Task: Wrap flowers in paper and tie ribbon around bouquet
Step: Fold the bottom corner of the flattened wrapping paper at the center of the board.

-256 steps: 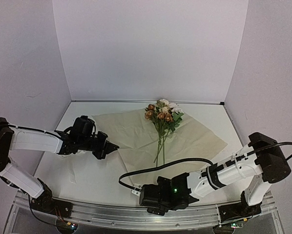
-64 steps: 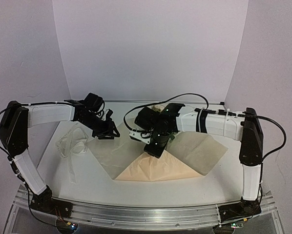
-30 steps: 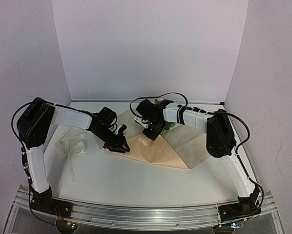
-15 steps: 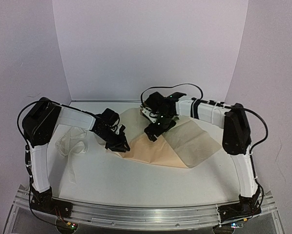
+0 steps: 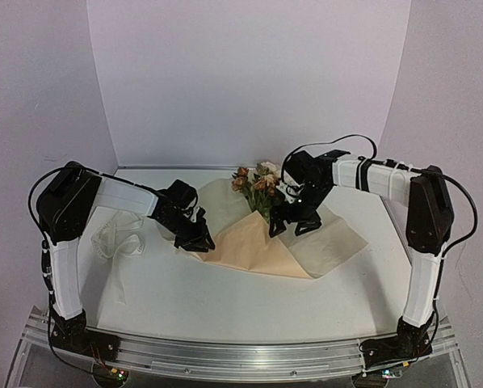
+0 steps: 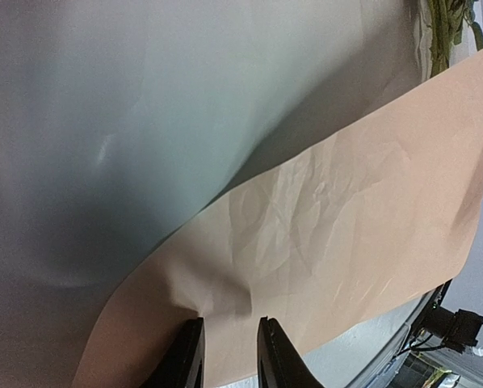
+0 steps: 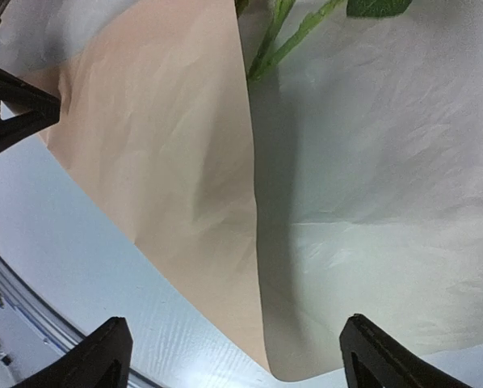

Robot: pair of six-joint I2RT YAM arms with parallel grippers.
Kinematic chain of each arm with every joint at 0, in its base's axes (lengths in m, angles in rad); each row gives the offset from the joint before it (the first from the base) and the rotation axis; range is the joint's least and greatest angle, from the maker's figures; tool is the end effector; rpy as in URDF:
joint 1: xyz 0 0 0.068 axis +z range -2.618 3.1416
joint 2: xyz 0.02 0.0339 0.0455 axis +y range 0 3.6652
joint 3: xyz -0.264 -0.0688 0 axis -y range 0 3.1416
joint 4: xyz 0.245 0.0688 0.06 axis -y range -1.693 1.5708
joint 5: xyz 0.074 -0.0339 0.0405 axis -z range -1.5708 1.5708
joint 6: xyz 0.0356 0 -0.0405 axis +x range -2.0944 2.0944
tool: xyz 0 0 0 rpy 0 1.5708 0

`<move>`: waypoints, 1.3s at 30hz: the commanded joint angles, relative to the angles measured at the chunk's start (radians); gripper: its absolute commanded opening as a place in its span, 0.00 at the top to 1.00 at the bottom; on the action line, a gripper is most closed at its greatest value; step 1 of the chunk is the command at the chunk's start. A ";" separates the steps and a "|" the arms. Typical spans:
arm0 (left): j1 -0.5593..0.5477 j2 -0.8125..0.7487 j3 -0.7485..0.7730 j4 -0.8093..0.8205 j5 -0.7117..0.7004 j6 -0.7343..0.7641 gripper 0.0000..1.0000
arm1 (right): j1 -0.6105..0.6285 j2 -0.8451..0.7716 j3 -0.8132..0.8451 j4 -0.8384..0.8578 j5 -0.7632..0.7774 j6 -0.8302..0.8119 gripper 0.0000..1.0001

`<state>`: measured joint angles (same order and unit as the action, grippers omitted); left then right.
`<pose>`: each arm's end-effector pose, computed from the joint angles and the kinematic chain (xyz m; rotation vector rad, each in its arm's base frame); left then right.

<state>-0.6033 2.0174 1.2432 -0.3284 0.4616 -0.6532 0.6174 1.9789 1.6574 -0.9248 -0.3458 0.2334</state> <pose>0.3195 -0.2394 0.1287 0.0895 2.8835 -0.9513 0.3277 0.2475 0.2334 -0.6384 2.8471 0.6610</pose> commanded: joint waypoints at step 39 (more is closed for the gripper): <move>-0.155 -0.285 -0.236 0.016 -0.188 -0.141 0.72 | 0.001 0.190 0.022 -0.021 -0.089 0.077 0.95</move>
<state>-0.7595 1.7603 0.9301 -0.2838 0.3240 -0.8473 0.6138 2.2218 1.6428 -0.9167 -0.5032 0.3192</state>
